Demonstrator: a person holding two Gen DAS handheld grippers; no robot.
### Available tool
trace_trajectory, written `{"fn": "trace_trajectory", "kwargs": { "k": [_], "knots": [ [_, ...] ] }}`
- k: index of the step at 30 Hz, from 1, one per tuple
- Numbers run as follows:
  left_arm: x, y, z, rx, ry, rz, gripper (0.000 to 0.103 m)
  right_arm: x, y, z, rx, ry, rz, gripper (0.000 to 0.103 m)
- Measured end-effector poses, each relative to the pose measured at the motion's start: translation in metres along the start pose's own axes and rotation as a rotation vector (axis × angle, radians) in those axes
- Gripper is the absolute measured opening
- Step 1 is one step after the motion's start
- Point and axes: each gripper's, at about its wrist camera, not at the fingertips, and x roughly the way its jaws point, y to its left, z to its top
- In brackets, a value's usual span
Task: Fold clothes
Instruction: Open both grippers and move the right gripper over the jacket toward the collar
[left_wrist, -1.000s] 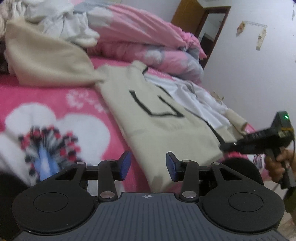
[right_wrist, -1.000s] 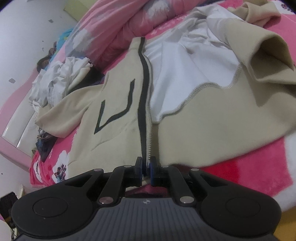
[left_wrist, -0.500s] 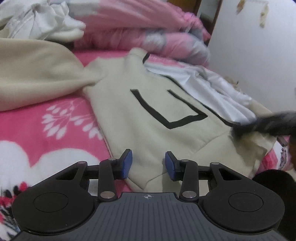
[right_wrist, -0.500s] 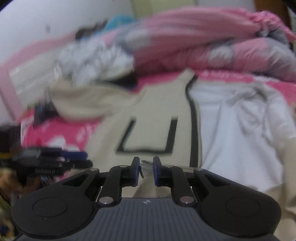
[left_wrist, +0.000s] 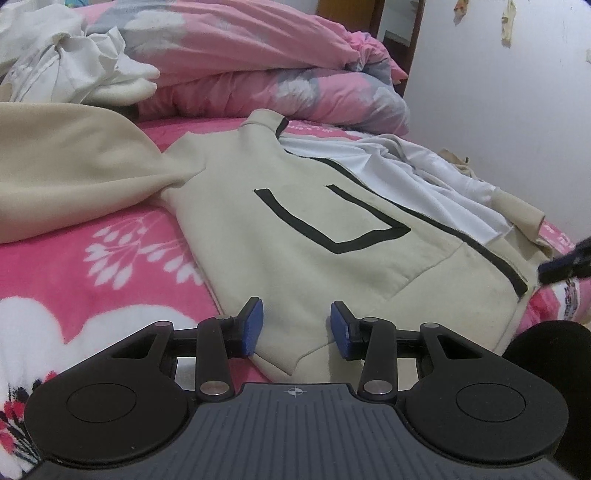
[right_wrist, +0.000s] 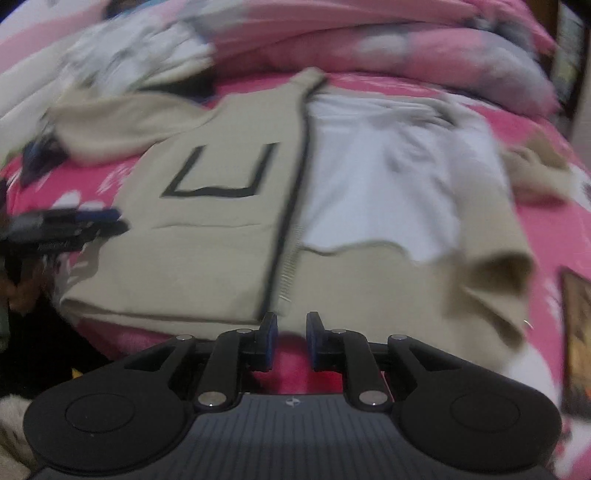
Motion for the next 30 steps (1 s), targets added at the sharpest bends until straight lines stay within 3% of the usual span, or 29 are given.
{"fn": "trace_trajectory", "kwargs": {
  "k": [4, 6, 10, 14, 19, 26, 28, 30],
  "knots": [
    [-0.001, -0.003, 0.001, 0.012, 0.007, 0.015, 0.041, -0.007, 0.009, 0.016, 0.005, -0.116, 0.086, 0.017],
    [-0.001, -0.004, 0.001, 0.021, 0.007, 0.023, 0.041, 0.005, 0.018, 0.023, -0.022, -0.130, 0.142, 0.017],
    [-0.001, -0.006, 0.000, 0.036, 0.006, 0.031, 0.041, 0.048, 0.014, 0.012, -0.026, -0.028, 0.117, 0.014],
    [-0.001, -0.007, 0.001, 0.055, 0.007, 0.035, 0.041, 0.041, -0.011, -0.008, 0.132, -0.035, 0.207, 0.014],
    [-0.006, -0.012, -0.003, 0.092, -0.011, 0.051, 0.041, 0.010, -0.011, -0.006, 0.126, -0.078, 0.170, 0.016],
    [-0.022, -0.034, -0.023, 0.281, -0.033, 0.122, 0.042, 0.016, -0.006, 0.023, 0.119, -0.164, 0.216, 0.016],
    [-0.028, -0.037, -0.029, 0.337, -0.040, 0.137, 0.044, 0.031, -0.003, 0.021, 0.091, -0.142, 0.216, 0.016],
    [-0.032, -0.034, -0.031, 0.344, -0.037, 0.125, 0.045, 0.059, 0.000, 0.012, 0.046, -0.055, 0.188, 0.015]
  ]
}}
